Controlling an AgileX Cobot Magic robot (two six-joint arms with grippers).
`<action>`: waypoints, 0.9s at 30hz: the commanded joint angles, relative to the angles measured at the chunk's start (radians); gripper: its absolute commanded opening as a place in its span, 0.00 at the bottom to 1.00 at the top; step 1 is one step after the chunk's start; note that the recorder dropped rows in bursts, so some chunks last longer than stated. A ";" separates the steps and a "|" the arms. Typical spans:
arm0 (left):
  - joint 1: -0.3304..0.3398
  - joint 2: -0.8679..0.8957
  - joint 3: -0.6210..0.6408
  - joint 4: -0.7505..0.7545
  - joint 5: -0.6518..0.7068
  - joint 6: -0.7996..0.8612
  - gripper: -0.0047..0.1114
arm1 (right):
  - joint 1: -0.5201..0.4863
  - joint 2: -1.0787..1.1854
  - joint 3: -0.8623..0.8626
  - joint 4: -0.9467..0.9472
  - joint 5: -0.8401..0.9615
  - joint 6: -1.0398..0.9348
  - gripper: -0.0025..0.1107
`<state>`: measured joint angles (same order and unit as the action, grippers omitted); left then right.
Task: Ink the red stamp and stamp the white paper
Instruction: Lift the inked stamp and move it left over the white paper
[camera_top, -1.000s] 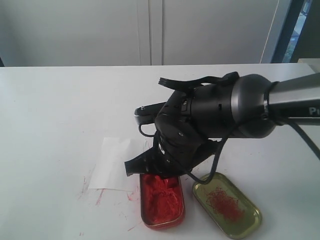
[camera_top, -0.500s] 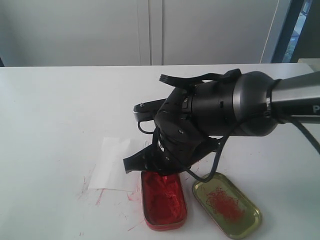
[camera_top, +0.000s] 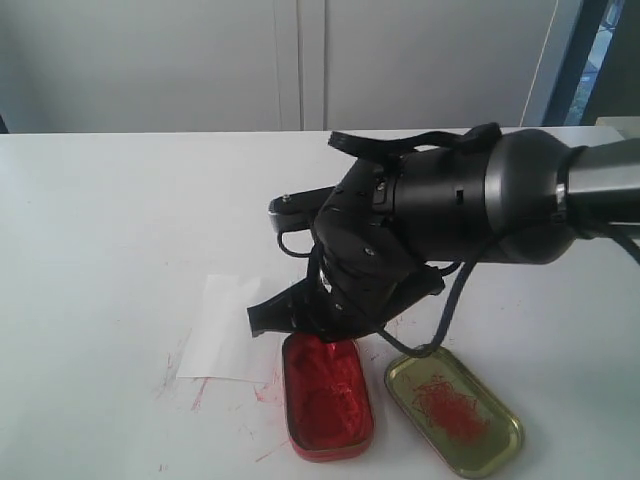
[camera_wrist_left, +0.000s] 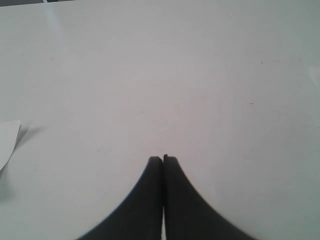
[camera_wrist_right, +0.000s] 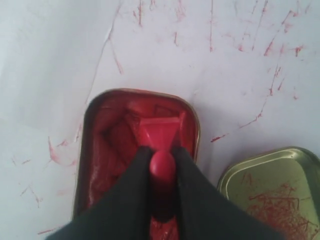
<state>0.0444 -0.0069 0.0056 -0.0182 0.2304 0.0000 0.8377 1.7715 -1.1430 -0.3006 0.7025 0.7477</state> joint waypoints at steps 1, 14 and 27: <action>0.002 0.007 -0.006 -0.010 0.001 0.000 0.04 | -0.001 -0.042 -0.035 -0.006 0.007 -0.043 0.02; 0.002 0.007 -0.006 -0.010 0.001 0.000 0.04 | -0.001 -0.011 -0.200 0.140 0.097 -0.257 0.02; 0.002 0.007 -0.006 -0.010 0.001 0.000 0.04 | -0.001 0.197 -0.474 0.301 0.203 -0.487 0.02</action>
<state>0.0444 -0.0069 0.0056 -0.0182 0.2304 0.0000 0.8377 1.9397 -1.5736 0.0000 0.8918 0.2989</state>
